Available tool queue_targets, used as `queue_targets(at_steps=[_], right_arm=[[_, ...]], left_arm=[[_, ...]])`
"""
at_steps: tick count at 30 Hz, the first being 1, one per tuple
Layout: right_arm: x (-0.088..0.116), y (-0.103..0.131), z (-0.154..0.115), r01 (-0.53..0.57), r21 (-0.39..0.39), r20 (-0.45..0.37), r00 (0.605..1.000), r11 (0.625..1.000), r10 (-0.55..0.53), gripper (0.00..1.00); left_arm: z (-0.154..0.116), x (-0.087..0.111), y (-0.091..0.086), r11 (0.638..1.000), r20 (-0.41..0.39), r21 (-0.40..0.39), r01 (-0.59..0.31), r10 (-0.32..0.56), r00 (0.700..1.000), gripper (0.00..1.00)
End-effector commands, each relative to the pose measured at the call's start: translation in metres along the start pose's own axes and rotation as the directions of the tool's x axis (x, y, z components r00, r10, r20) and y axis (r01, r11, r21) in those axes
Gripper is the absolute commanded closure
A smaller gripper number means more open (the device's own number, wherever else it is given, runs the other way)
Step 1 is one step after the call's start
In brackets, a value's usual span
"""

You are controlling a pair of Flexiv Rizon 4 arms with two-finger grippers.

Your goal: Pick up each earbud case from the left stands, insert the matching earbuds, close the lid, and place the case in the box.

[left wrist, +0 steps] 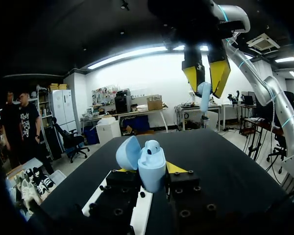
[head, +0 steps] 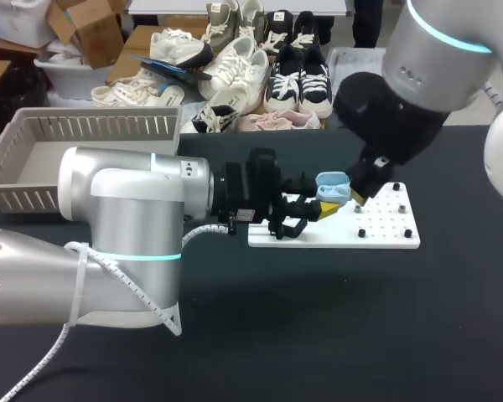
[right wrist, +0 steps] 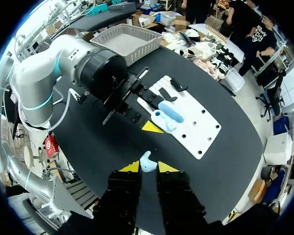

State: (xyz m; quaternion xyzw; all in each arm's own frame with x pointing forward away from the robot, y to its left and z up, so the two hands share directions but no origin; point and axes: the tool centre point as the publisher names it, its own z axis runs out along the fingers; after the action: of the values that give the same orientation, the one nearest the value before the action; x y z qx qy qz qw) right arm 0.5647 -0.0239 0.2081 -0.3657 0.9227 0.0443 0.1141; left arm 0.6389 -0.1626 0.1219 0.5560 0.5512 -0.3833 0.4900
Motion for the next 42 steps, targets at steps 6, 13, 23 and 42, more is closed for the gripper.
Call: queue_targets(at_steps=[6,13,23,42], right_arm=[[-0.025,0.002,0.013,0.019,0.002,-0.028,0.999,1.000,-0.019,1.00],[-0.033,-0.004,0.019,0.031,-0.009,-0.033,0.999,0.999,-0.032,1.00],[-0.038,-0.011,0.023,0.054,-0.009,-0.037,0.998,0.998,-0.055,1.00],[-0.045,-0.019,0.031,0.070,-0.020,-0.048,0.996,0.997,-0.071,1.00]], left_arm=[[0.001,0.000,-0.003,1.000,0.002,-0.021,-0.002,0.002,1.000,1.00],[0.001,0.000,-0.003,1.000,0.002,-0.021,-0.002,0.002,1.000,1.00],[0.001,0.000,-0.003,1.000,0.002,-0.021,-0.002,0.002,1.000,1.00],[0.001,0.000,-0.003,1.000,0.002,-0.021,-0.002,0.002,1.000,1.00]])
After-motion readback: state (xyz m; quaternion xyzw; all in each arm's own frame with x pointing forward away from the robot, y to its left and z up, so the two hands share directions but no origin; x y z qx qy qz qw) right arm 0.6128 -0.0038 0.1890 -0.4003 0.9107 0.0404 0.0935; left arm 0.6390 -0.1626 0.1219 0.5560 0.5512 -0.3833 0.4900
